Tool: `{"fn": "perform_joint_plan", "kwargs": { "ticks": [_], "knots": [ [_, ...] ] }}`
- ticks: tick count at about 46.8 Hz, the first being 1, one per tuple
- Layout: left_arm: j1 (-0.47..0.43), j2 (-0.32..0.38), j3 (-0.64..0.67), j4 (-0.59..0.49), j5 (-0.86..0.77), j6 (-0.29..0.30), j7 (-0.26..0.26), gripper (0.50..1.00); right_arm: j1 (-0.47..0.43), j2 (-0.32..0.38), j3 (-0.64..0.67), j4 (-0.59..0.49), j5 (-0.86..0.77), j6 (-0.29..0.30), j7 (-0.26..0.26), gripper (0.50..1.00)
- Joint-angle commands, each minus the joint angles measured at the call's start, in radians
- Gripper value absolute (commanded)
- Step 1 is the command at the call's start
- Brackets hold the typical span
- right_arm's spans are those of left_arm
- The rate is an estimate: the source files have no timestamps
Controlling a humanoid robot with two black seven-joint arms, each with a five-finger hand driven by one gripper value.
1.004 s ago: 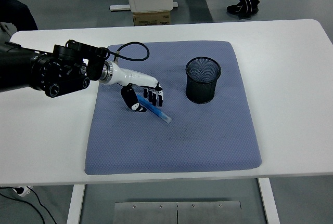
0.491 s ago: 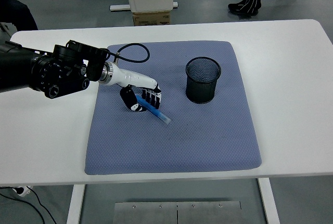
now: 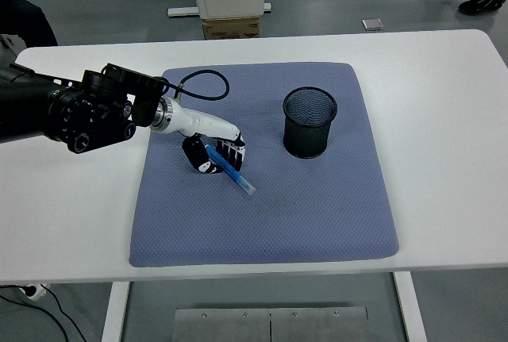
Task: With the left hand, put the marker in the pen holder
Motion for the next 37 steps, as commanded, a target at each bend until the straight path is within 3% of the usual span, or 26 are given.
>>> {"fn": "perform_joint_plan", "kwargs": {
  "ticks": [1,9,22,37],
  "knots": [
    [-0.001,0.000,0.000,0.000,0.001,0.000,0.000,0.537,0.000,0.000,0.000,0.000,0.000,0.000,0.000,1.000],
    [0.000,-0.001,0.000,0.000,0.019,0.003,0.000,0.505,0.000,0.000,0.000,0.000,0.000,0.000,0.000,1.000],
    [-0.001,-0.001,0.000,-0.003,0.033,0.003,-0.005,0.519,0.000,0.000,0.000,0.000,0.000,0.000,0.000,1.000],
    [-0.009,0.011,-0.002,-0.008,0.030,0.002,-0.005,0.500,0.000,0.000,0.000,0.000,0.000,0.000,0.000,1.000]
  ]
}}
